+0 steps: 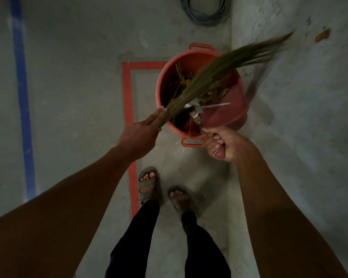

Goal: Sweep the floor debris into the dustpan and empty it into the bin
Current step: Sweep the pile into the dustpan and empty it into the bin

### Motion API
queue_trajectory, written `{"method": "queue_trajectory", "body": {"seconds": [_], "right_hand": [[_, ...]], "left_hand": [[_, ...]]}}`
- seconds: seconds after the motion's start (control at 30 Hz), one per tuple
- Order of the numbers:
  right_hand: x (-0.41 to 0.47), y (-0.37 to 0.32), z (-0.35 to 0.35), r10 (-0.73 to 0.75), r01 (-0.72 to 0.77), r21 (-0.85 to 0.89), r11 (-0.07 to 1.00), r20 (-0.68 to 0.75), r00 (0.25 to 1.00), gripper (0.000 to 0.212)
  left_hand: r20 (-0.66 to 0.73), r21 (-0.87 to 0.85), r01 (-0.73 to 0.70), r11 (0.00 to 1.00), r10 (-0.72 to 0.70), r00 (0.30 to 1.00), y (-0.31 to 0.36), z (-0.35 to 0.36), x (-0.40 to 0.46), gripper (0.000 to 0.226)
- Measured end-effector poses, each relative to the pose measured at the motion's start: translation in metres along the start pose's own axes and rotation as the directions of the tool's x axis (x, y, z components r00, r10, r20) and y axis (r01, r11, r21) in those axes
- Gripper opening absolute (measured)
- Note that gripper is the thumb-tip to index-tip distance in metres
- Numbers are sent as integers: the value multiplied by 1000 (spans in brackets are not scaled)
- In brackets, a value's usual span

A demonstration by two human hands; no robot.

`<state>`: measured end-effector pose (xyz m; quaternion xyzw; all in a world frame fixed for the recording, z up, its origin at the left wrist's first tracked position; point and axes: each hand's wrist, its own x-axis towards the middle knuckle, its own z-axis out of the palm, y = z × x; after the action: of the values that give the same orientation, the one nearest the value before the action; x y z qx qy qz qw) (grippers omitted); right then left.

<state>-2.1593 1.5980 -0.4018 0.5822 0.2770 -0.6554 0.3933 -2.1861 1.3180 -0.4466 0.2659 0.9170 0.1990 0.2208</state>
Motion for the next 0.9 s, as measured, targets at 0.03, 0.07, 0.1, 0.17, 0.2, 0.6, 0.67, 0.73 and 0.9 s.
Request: {"method": "queue_trajectory", "body": {"seconds": [0.03,0.07,0.1,0.17,0.2,0.6,0.67,0.73,0.9], "right_hand": [[-3,1,0,-22,18,-76,997,-51,998,41],[-5,3,-1,-51,34,-162,986,-103,993,40],[-7,5,-1,-87,48,-244,969,-154,984,37],[-9,8,-3,-158,58,-375,925,-244,957,32],[-10,9,-5,-184,53,-420,906,-278,943,32],[-36,5,-24,-483,187,-701,688,-251,839,14],[-41,-3,-21,-492,231,-674,702,-223,842,11],[-43,-11,-15,-464,269,-602,752,-193,864,12],[-33,-31,3,-381,371,-251,894,10,925,32]], "left_hand": [[-6,-1,14,1000,-14,1000,1,1,-2,67],[-20,1,30,1000,-30,999,2,3,-5,68],[-36,-2,44,999,-44,998,3,5,-7,69],[-73,-10,70,997,-71,995,5,10,-12,70],[-93,-8,79,997,-80,992,6,12,-15,69],[-194,-170,315,934,-345,918,53,35,-34,66],[-207,-212,330,920,-372,905,57,37,-36,65],[-222,-234,318,919,-369,903,56,38,-39,65],[-235,-233,326,916,-378,895,44,34,-51,65]]}}
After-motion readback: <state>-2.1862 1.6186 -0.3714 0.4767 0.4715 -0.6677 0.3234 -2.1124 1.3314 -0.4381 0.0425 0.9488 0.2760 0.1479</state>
